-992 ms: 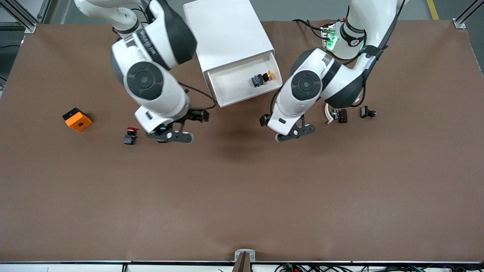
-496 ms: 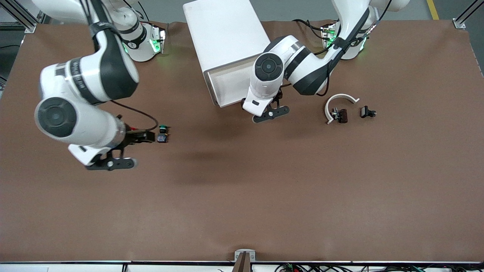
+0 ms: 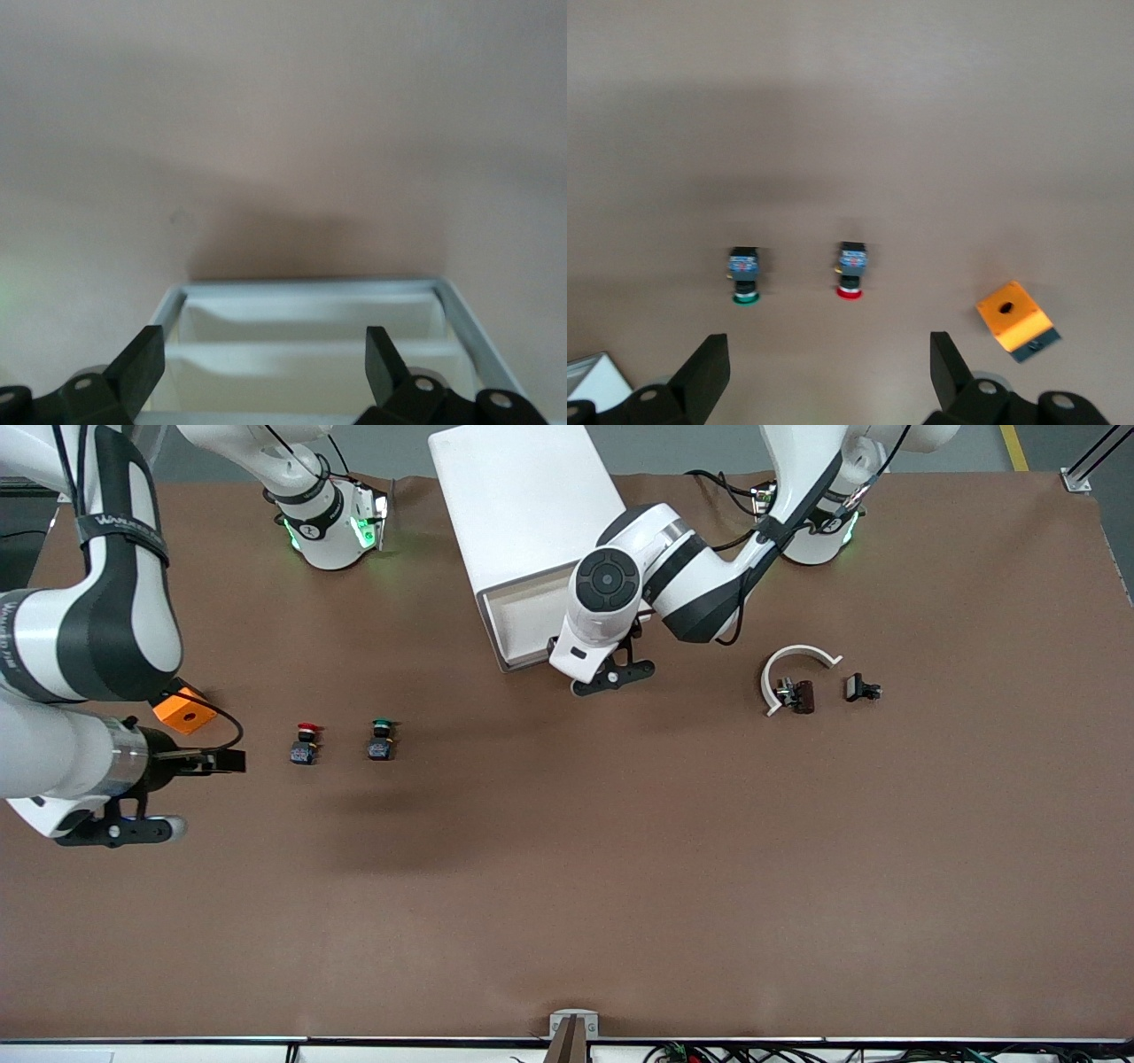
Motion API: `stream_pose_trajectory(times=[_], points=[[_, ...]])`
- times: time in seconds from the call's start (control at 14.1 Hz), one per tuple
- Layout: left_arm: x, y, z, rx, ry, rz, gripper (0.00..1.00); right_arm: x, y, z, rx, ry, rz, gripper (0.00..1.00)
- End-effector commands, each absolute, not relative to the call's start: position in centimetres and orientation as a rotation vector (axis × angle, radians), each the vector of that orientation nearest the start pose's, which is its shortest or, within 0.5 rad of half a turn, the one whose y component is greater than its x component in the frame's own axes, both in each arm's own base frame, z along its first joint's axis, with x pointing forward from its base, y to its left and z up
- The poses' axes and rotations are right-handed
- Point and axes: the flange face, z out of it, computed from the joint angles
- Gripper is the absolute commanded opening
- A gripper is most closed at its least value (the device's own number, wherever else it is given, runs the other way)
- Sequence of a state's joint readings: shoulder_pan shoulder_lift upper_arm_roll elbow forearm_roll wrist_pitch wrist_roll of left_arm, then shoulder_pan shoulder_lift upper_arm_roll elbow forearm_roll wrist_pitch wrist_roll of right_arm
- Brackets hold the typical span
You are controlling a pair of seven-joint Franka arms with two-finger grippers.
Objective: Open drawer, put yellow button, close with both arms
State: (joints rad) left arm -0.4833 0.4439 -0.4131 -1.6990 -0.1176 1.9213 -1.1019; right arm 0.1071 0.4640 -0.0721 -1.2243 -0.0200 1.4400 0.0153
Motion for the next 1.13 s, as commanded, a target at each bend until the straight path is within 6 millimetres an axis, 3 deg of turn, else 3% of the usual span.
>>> stream_pose_trajectory(times=[0.0,0.21,0.5,0.71,0.92,1.06], points=[[39.2,-50.2,34.8,-3.048,-0.427,0.64,1.0,64.6,1.3,52.7,-3.228,-0.087,0.395,1.0],[37.5,-51.5,33.9,-3.037,-0.401,0.714,1.0,63.3,-1.6,55.5,-3.22,-0.042,0.364,1.0],[35.1,-53.2,32.9,-3.012,-0.373,0.78,1.0,62.1,-1.9,58.3,-3.229,-0.006,0.302,1.0],[34.6,-53.5,32.8,-2.994,-0.41,0.813,1.0,61.6,-2.3,58.8,-3.227,0.009,0.34,1.0],[36.3,-52.5,33.9,-2.981,-0.436,0.796,1.0,61.6,-2.8,61.0,-3.224,0.018,0.263,1.0],[41.2,-49.4,35.1,-2.983,-0.528,0.732,1.0,60.6,-2.3,62.8,-3.216,0.019,0.219,1.0]])
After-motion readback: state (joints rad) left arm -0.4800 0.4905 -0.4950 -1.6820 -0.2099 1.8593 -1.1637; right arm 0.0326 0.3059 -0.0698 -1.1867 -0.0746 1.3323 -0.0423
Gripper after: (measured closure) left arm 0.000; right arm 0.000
